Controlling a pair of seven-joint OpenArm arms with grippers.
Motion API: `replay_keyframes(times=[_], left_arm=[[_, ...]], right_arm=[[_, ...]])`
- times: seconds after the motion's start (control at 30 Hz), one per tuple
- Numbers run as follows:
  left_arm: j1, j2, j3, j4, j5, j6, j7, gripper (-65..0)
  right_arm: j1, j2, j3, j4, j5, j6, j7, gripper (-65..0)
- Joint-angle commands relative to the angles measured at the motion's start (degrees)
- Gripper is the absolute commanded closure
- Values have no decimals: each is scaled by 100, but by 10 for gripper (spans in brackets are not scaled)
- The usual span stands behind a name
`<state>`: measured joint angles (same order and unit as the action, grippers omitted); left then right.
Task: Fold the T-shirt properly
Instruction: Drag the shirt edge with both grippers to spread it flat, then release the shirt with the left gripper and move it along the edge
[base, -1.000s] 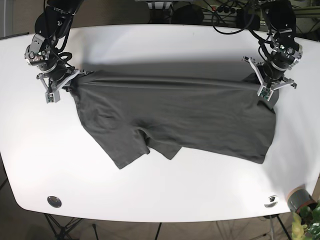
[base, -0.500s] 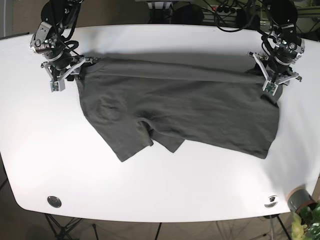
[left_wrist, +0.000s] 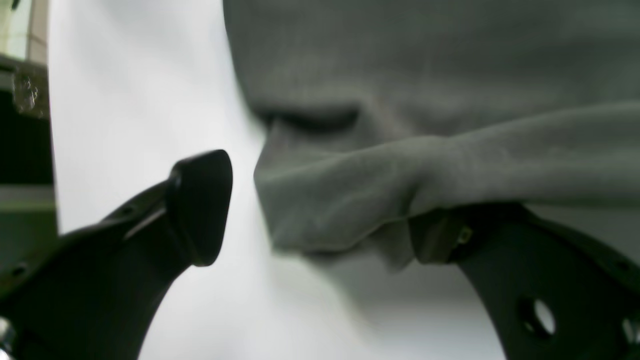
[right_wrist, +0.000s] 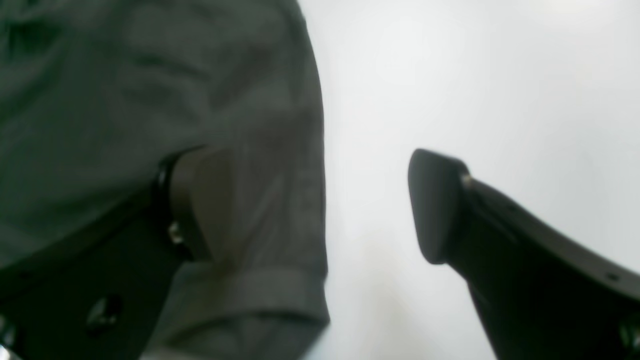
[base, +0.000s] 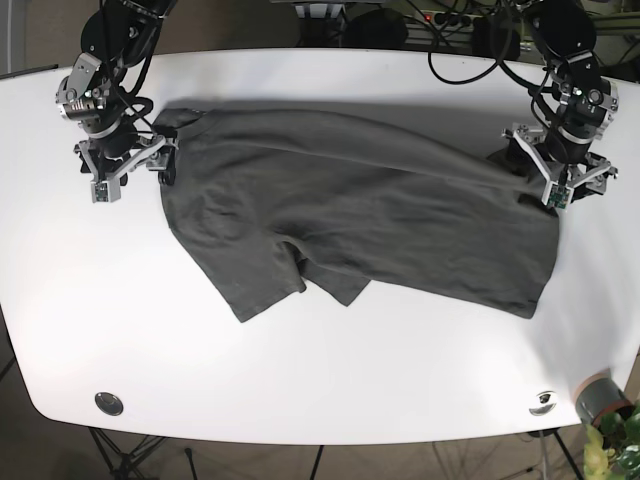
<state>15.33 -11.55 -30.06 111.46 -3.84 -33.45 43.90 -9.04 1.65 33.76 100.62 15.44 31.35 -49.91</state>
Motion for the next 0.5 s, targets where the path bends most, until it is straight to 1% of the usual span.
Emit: replay_keyframes(times=[0.0,0.07,0.1,0.17,0.4,0.47], left_arm=[[-34,-89,-84,146,-131,35,-95,-504],[-43,-115,-84,146,-333,35,-95,-504],[-43,-115,-84,155,-421,35,-95,-504],[-43,-115,-84,199,-526,35,-78,-504],[308,-124,-57,208,-544,35,-69,-504],[458,-124,-49,208,-535,35,-69,-504]], right_arm=[[196,68,4,-185,69,16,90,-507],[416,103,4,-493,69,16,90,-507],[504,165,4,-624,69,16,90,-507],[662,226,-4,-879,69,16,90,-507],[1242,261,-4,-1609,60,7,108,-507],[1365,367,-13,-1803,60,7,169,-507]])
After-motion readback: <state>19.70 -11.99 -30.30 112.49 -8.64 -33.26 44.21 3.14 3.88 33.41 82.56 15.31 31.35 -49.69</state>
